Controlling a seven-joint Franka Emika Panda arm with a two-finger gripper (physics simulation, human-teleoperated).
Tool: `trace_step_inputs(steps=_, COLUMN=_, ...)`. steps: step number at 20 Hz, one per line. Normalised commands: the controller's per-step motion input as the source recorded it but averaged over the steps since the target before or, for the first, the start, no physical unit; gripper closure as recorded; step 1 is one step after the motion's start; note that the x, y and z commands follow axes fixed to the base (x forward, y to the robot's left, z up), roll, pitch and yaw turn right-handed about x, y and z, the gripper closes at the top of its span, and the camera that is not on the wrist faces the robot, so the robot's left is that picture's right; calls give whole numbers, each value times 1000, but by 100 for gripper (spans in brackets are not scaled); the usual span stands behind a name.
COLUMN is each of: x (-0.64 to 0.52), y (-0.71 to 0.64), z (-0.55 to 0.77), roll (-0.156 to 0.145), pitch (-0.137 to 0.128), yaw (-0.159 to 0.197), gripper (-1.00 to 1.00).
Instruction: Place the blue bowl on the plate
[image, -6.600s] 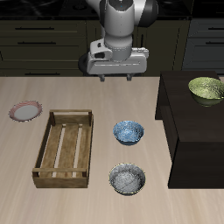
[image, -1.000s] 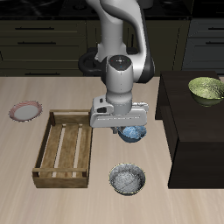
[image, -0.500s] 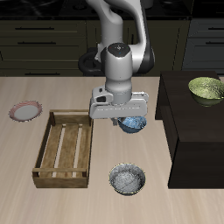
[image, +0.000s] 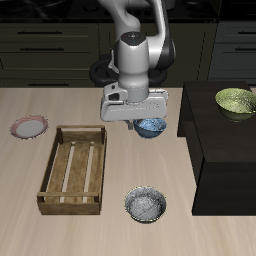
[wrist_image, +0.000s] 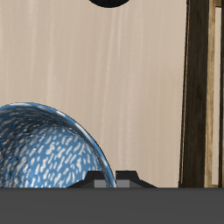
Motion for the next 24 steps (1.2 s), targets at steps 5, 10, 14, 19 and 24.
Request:
trace_step_inputs(steps=5, x=-283, y=-119, z=344, roll=5, pitch=-29, yaw=16, gripper=100)
trace_step_inputs(steps=10, x=-295, y=-188, z=252, roll=4, pitch=9, yaw=-1, gripper=100)
trace_step_inputs(steps=14, x=-290, y=-178, z=200, roll=-1, pitch=-10, yaw=15, gripper=100)
trace_step_inputs(steps=19, x=-339, y=-367, z=187, roll=-14, pitch=-10, yaw=0, gripper=100)
trace_step_inputs(steps=24, x=-240, y=-290, z=148, roll=-18, pitch=-31, yaw=6, gripper=100)
